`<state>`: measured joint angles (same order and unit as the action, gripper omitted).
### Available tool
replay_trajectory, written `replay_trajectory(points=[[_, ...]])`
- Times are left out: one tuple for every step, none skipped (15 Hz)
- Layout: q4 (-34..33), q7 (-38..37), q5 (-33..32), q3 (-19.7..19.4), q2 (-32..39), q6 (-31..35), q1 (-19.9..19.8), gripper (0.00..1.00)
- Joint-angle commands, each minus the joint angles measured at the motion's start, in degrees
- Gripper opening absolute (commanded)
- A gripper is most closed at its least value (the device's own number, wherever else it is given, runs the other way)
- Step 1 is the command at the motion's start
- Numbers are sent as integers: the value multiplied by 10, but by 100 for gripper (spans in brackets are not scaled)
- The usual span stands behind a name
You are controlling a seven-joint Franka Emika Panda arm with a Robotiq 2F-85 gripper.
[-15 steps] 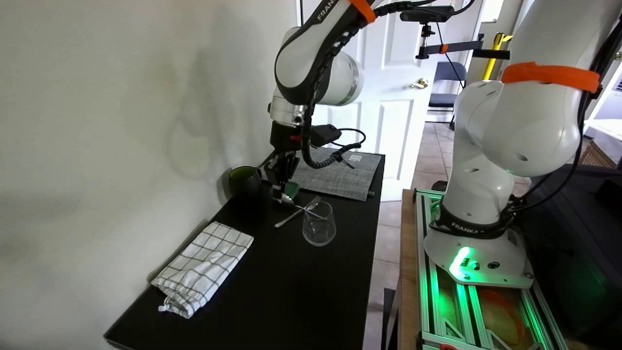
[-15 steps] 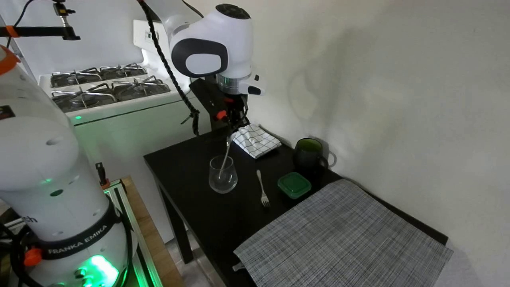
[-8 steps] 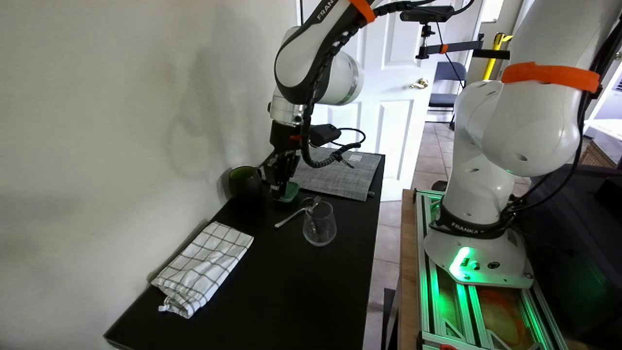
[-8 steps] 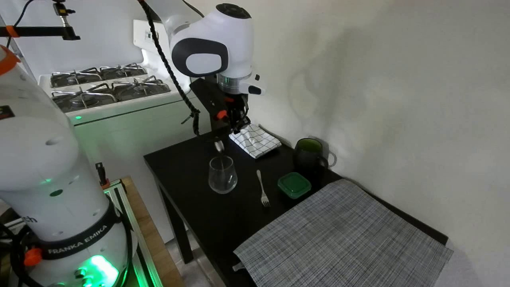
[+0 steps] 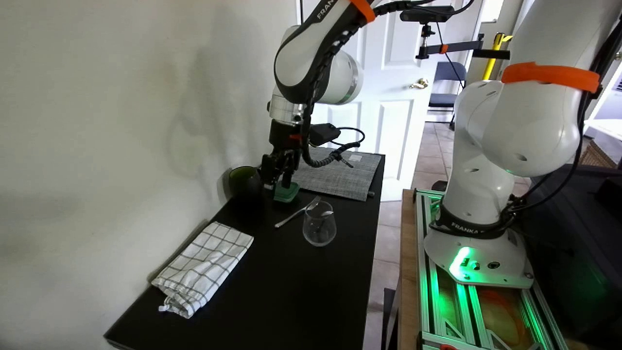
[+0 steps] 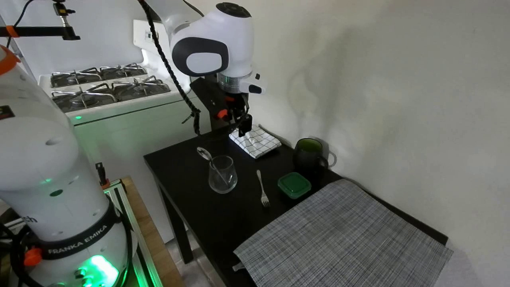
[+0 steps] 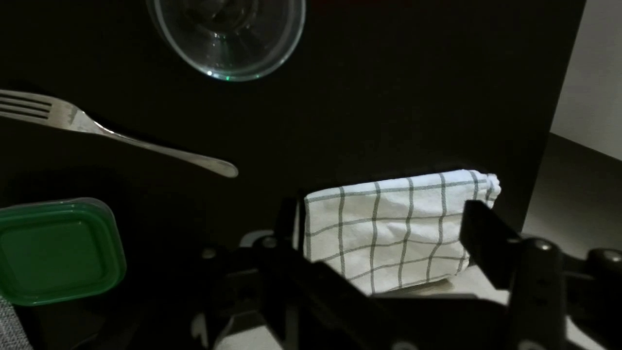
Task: Put the spoon into the glass cup
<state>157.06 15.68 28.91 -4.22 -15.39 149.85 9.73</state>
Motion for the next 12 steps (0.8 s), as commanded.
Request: replay_trajectory(points=[[7,-28,-33,13,-14,1,-14,100],[7,-39,-46,16,-18,-1,-19,100],[7,-50,-62,20,-23,-5,-24,100],[7,-66,-82,25,-29,-9,-31,100],[7,-83,-103,30,-33,-11,-37,100],[7,-101,-128,37,-39,-19,-45,100],[7,-118,-152,42,-46,-31,-53,99],[7,-132,-170,46,-53,-41,-58,100],[7,-143,-189,50,-60,-60,-63,100],[7,-150,-202,53,-68,-80,-65,100],[8,-159,-214,56,-76,-103,-68,100],[8,-160,-221,57,-83,-124,-69,100]])
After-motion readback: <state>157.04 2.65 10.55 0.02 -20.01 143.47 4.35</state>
